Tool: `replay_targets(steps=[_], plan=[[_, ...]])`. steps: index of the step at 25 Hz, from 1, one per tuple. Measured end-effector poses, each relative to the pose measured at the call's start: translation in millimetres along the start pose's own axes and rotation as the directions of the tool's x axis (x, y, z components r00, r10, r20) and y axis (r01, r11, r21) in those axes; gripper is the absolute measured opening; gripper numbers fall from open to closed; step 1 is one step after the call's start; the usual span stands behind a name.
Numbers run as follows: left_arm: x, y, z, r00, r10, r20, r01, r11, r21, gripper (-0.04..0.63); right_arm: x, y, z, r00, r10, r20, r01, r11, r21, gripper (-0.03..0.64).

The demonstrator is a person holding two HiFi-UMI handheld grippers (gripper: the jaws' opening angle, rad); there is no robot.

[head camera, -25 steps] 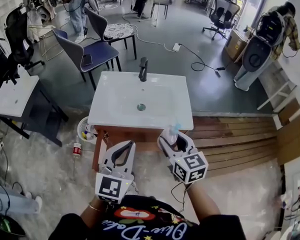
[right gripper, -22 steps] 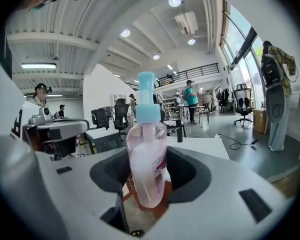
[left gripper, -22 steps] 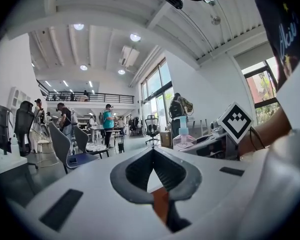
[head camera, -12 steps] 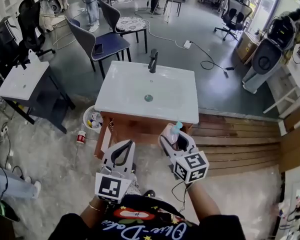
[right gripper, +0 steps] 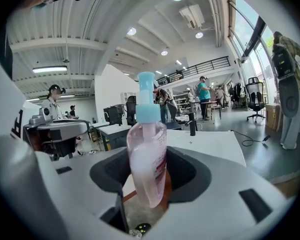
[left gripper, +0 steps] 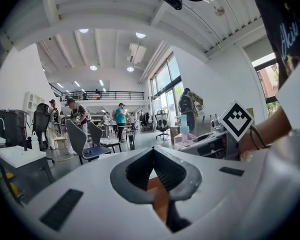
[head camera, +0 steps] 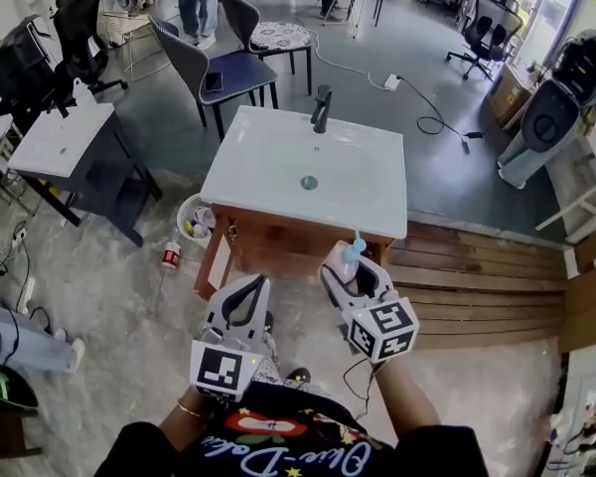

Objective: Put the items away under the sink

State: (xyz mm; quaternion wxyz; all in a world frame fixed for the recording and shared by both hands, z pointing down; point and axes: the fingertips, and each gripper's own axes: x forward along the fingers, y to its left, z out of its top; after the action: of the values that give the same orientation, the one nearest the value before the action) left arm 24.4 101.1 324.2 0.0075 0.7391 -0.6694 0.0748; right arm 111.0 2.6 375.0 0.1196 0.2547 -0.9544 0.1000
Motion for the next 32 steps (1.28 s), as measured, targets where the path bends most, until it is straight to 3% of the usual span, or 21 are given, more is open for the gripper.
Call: replay_targets(steps=[6,22,32], plan=[[6.2,5.8,-3.0,1.000,0.015,-0.014,-0.015,1.000,0.003,0.008,5.9,-0.8,-2.3,1.000,0.008,-0.002,-0.008,1.000,-0.001,0.215],[52.0,34.6,-10.1,0.998,-0.058,-0.028,0.058,0.998,0.010,0.008,40.8,-8.1,-12.6,0.999,-0.019,-0.046,0.020,0.999,0.025,0.215],[54.4,53.9,-31.1,0.997,-0.037,-0.070,0.036,0.999,-0.025,0.008,62.8,0.0,-30.2,0.997,0.008,-0.081,-0.005,1.000,0.029,0.215]])
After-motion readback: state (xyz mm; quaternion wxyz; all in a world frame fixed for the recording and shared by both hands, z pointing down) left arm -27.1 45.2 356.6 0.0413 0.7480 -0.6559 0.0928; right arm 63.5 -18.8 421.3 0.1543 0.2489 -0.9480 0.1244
